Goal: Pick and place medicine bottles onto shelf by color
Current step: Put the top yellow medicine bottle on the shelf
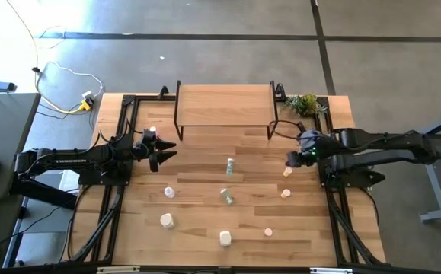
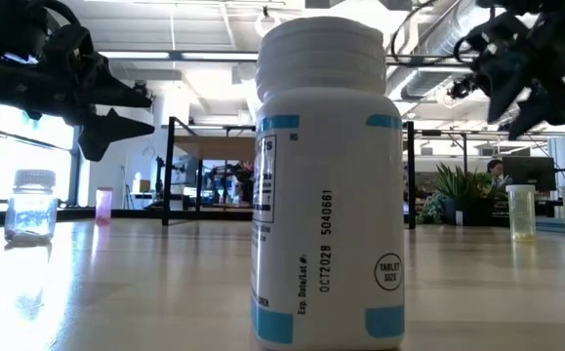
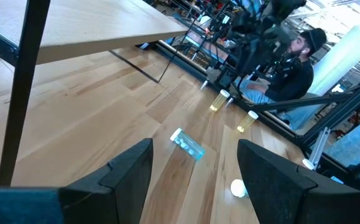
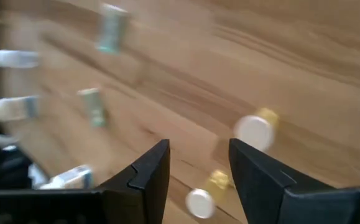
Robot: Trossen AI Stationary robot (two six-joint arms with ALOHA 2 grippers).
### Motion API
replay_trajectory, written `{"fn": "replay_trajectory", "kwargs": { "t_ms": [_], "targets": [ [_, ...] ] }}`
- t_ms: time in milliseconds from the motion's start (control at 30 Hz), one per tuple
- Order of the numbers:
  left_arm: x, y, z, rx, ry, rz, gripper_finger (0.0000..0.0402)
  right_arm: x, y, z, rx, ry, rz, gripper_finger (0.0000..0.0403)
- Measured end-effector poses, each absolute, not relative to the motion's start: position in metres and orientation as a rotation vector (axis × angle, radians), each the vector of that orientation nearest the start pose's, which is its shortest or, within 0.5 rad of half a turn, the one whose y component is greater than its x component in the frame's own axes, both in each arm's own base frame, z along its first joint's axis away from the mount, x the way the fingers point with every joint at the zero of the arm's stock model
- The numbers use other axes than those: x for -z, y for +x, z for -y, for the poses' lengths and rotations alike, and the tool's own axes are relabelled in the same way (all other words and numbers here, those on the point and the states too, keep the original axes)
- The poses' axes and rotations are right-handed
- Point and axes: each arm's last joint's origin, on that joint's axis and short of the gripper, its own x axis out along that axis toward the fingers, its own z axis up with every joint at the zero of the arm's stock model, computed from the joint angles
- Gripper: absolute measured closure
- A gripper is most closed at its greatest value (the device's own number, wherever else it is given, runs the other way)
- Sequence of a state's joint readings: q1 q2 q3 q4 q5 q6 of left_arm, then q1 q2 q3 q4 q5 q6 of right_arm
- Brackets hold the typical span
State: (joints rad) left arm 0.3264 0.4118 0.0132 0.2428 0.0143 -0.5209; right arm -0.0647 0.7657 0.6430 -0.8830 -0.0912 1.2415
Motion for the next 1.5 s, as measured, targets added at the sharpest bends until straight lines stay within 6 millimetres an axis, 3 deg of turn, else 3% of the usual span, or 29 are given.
{"fn": "replay_trajectory", "kwargs": {
  "t_ms": [567, 1500],
  "targets": [
    [-0.154, 0.116, -0.039, -0.346, -0.542, -0.072, 0.0177, -0.209, 0.151, 0.007, 0.83, 1.245, -1.061, 0.0249],
    [-0.153, 0.116, -0.039, -0.349, -0.544, -0.085, 0.0177, -0.183, 0.172, 0.009, 0.933, 1.213, -1.173, 0.0249]
  ]
}}
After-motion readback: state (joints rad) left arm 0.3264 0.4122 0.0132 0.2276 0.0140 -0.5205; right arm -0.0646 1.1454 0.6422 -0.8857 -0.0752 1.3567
